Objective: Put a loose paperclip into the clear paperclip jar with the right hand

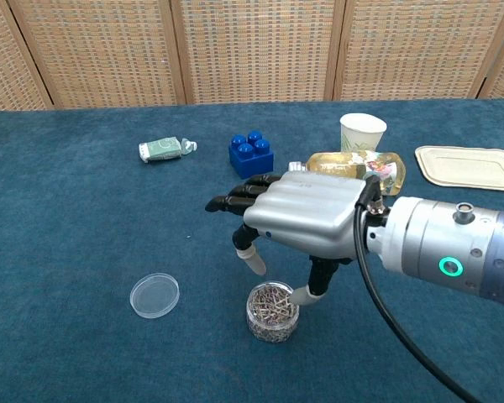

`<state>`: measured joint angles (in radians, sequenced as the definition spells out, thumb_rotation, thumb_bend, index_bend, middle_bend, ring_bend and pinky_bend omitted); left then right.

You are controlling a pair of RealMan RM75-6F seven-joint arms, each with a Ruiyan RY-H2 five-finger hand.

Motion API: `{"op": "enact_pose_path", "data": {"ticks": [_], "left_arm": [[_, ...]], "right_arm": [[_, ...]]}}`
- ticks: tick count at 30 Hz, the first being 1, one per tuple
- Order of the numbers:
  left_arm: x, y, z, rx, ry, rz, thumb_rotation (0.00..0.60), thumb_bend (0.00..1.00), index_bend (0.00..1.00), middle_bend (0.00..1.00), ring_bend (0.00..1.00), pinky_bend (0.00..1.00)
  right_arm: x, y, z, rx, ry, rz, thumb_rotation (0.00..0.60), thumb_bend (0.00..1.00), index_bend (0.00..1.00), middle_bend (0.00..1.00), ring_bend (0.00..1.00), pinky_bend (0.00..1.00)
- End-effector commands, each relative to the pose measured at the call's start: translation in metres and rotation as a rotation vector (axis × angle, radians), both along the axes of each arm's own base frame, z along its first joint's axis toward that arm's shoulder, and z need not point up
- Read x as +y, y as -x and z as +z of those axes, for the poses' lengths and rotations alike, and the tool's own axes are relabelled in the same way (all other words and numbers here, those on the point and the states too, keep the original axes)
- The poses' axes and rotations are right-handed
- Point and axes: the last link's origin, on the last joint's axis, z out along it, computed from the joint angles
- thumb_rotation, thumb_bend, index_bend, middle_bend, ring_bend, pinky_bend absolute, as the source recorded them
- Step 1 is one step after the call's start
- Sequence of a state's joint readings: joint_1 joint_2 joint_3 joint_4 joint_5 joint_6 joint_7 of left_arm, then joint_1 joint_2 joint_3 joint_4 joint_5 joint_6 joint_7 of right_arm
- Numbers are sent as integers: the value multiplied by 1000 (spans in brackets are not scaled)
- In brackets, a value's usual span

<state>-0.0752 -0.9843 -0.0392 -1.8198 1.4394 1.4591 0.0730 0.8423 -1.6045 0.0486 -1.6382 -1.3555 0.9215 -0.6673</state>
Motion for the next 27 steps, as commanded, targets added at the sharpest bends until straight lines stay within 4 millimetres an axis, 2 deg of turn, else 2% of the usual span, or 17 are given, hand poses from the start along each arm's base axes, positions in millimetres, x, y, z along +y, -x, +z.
{"op": "enact_pose_path", "data": {"ticks": [1, 5, 6, 9, 11, 14, 20, 27], "left_arm": [[0, 0, 0, -3, 0, -2, 600, 0, 0, 0, 0, 0], [-2, -1, 4, -12, -11, -10, 600, 0, 0, 0, 0, 0], [-2, 0, 4, -14, -13, -9, 600, 0, 0, 0, 0, 0], [-3, 1, 4, -22, -7, -10, 600, 0, 0, 0, 0, 0], [-4, 0, 5, -26, -14, -19, 600, 0, 0, 0, 0, 0], [-8, -1, 7, -35, -18, -25, 600, 0, 0, 0, 0, 0], [-13, -3, 9, -45, -22, -41, 600, 0, 0, 0, 0, 0], [-18, -4, 10, -47, -26, -59, 600, 0, 0, 0, 0, 0]], "right_arm": [[-5, -2, 19, -33, 49, 4, 600, 137, 488, 0, 0, 0], [-13, 9, 47, -49, 144, 21, 600, 137, 439, 0, 0, 0], [-19, 23, 63, -39, 211, 25, 600, 131, 415, 0, 0, 0], [-20, 61, 99, -17, 323, 13, 600, 63, 269, 0, 0, 0], [-15, 86, 122, -6, 394, -1, 600, 18, 118, 0, 0, 0], [1, 122, 149, -51, 455, -96, 600, 1, 1, 0, 0, 0], [34, 171, 177, -113, 514, -338, 600, 0, 0, 0, 0, 0], [58, 201, 195, -173, 572, -427, 600, 0, 0, 0, 0, 0]]}}
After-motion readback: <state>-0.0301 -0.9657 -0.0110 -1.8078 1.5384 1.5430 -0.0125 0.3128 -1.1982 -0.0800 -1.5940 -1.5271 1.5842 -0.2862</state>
